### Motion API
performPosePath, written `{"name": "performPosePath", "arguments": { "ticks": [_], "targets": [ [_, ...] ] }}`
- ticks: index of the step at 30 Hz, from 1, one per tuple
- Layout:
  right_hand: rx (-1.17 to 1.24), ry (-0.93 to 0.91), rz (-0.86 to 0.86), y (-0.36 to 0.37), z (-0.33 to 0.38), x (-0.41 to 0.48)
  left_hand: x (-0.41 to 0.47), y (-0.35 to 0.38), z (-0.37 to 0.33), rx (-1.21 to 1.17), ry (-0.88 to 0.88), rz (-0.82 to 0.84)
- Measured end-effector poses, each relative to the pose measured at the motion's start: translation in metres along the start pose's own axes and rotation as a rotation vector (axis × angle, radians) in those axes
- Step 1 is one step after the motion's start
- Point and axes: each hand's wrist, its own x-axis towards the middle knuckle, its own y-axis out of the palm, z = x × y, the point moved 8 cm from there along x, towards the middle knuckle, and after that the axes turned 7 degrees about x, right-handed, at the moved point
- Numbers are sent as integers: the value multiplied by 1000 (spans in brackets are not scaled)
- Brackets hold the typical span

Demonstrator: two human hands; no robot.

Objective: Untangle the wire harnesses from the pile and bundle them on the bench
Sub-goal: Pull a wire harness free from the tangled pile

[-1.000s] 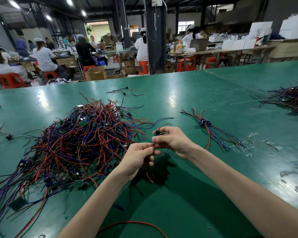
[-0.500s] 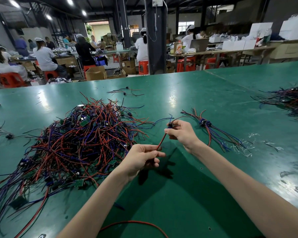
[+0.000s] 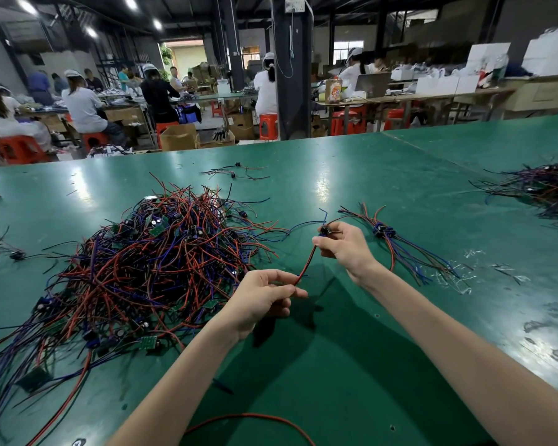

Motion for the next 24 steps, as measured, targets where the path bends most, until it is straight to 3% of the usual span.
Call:
{"name": "performPosePath", "arguments": {
  "ticks": [9,24],
  "targets": [
    [-7,26,94,15,-5,-6,-9,21,4,-133,-106,222],
    [60,90,125,21,-4,-12,-15,24,3,145,-33,293]
  ]
}}
